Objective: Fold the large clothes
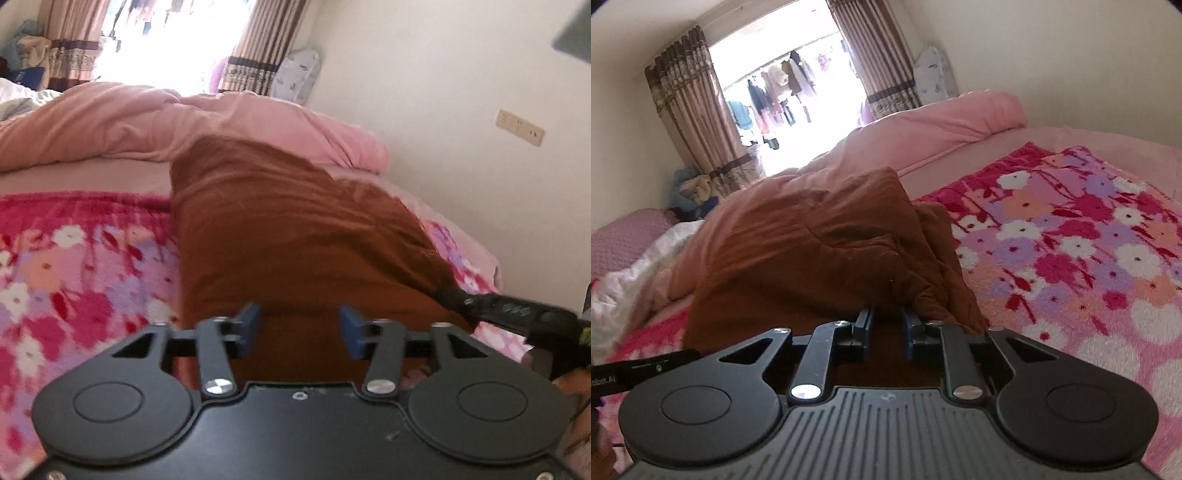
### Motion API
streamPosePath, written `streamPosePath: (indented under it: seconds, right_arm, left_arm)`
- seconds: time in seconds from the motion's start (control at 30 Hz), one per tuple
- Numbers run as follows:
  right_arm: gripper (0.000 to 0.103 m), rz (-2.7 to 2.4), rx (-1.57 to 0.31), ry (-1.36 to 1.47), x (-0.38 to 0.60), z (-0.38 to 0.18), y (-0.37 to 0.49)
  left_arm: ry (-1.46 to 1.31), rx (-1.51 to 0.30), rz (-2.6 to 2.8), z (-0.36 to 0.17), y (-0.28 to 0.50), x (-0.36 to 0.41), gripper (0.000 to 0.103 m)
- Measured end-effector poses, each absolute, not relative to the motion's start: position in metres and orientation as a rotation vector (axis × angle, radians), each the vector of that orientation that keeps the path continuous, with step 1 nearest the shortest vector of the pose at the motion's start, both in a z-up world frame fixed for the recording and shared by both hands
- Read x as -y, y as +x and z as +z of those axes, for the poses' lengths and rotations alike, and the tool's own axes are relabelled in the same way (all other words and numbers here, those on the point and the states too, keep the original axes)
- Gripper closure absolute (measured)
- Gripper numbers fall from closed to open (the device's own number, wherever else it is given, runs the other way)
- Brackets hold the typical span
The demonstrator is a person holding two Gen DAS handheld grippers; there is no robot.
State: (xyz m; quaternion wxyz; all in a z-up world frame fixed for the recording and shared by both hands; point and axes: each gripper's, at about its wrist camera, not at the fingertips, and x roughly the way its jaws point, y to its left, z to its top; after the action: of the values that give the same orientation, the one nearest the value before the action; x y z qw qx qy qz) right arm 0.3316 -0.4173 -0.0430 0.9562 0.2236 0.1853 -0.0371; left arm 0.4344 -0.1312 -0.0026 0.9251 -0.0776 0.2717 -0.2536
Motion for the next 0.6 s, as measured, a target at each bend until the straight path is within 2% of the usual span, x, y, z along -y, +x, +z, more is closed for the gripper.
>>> streamPosePath:
  seconds: [0.1, 0.13, 0.17, 0.37, 0.6]
  right_arm:
    - [0.048, 0.028, -0.354, 0.518, 0.435, -0.018, 0.335]
    - [0.032, 0.058, -0.351, 0.529, 0.441, -0.009, 0.341]
    - [0.022, 0.083, -0.356, 0.525, 0.447, 0.002, 0.350]
    - [0.022, 0.047, -0.414, 0.518, 0.476, 0.028, 0.428]
    - [0.025, 0.030, -0.562, 0.636, 0.488, -0.003, 0.494]
  left_arm:
    - [-0.184, -0.543, -0.448, 0.011, 0.454, 0.107, 0.046]
    - [-0.208, -0.547, -0.422, 0.012, 0.464, 0.099, 0.046]
    - [-0.253, -0.559, -0.393, 0.012, 0.479, 0.089, 0.046]
    - [-0.587, -0.727, -0.416, -0.016, 0.565, 0.052, 0.045]
    - [-0.833, -0.810, -0.463, -0.055, 0.630, 0.054, 0.042]
